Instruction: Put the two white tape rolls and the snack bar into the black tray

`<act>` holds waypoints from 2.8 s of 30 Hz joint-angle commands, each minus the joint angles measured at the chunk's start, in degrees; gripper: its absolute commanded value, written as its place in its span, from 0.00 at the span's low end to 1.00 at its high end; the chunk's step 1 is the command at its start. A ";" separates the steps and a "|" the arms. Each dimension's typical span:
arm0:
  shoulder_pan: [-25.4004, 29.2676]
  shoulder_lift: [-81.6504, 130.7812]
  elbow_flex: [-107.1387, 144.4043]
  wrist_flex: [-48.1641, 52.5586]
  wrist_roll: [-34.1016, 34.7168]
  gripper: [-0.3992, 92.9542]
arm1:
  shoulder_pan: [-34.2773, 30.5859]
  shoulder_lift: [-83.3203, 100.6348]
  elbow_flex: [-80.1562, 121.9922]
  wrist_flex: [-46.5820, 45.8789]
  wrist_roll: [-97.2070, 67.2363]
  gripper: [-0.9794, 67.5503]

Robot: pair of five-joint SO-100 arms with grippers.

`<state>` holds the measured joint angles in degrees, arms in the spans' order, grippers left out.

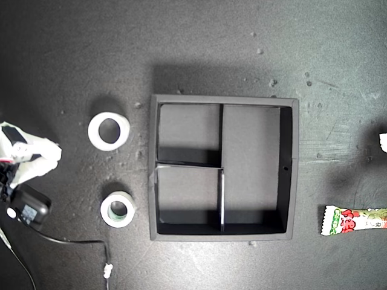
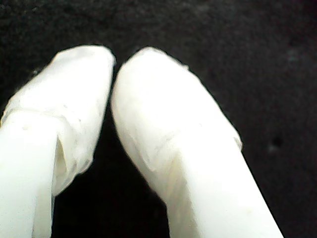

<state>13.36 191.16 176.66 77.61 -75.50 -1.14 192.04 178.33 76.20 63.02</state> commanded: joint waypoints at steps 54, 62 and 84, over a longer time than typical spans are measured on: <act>-0.44 2.72 3.16 2.11 -0.53 0.01 | -0.70 -0.09 0.70 0.62 -0.79 0.01; -2.11 2.72 3.16 2.29 -10.72 0.01 | 4.57 -0.09 0.70 0.44 1.85 0.01; 5.19 2.64 -3.34 -15.91 3.52 0.14 | -1.23 -0.09 0.70 -47.99 1.32 0.01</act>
<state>19.78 191.16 175.78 63.46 -77.61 -3.34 191.69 178.33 34.54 57.66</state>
